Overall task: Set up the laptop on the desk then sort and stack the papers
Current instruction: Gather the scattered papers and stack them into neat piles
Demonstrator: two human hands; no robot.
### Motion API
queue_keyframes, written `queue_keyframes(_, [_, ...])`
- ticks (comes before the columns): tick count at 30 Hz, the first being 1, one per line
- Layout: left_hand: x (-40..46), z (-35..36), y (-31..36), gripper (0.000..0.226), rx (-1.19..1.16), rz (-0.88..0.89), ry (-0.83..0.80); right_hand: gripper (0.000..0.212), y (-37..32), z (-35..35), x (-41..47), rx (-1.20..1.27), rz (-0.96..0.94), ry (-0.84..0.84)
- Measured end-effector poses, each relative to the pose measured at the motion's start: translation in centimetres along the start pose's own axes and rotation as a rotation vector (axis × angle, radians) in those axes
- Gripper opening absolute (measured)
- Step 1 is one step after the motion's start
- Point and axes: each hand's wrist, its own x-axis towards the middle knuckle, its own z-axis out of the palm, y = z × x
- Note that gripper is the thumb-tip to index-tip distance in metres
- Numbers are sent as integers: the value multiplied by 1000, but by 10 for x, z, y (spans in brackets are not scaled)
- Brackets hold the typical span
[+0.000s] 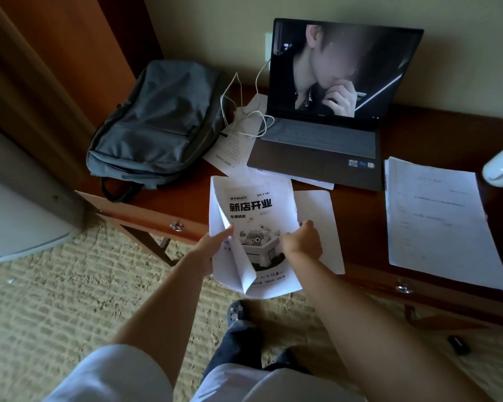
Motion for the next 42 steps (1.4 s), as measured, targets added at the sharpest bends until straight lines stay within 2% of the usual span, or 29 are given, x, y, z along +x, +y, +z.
queue_keyframes(3, [-5, 4, 0, 48, 35, 30, 20, 35, -1, 0, -7, -3, -79, 32])
queue_keyframes(6, [-5, 6, 0, 47, 49, 54, 0, 33, -2, -2, -13, -111, -147, 111])
queue_keyframes(8, [-9, 11, 2, 48, 69, 64, -11, 32, -1, -2, -11, -113, -139, 41])
queue_keyframes(11, [-13, 18, 2, 50, 87, 73, 4, 30, 5, -5, -7, 17, -43, -147])
queue_keyframes(14, [-5, 16, -3, 68, 40, -1, 27, 32, 15, -14, -6, 33, -45, -163])
queue_keyframes(18, [-8, 24, -6, 42, -38, -32, 163, 35, 30, -42, -5, 103, 28, -10])
queue_keyframes(22, [-9, 27, -6, 34, -24, -9, 214, 35, 46, -73, 3, 111, 139, 118])
queue_keyframes(24, [-8, 22, -5, 32, -24, -15, 231, 34, 51, -82, 6, 71, 148, 80])
queue_keyframes(26, [-7, 15, -6, 34, 30, -9, 283, 29, 46, -83, 5, 40, 116, -38])
queue_keyframes(29, [-5, 4, -10, 32, 121, 40, 366, 33, 35, -68, 2, 117, 128, -86])
queue_keyframes(32, [-7, -4, -15, 20, 163, 131, 353, 38, 25, -46, -3, 180, 116, -114])
queue_keyframes(38, [-4, -18, -19, 50, 83, 170, 203, 38, 4, -12, -15, 64, 66, -85])
queue_keyframes(40, [0, -21, -19, 51, 38, 170, 216, 38, -3, -8, -15, 75, 66, -110])
queue_keyframes(42, [3, -26, -17, 39, -21, 153, 237, 35, -6, -7, -14, 127, 59, -168])
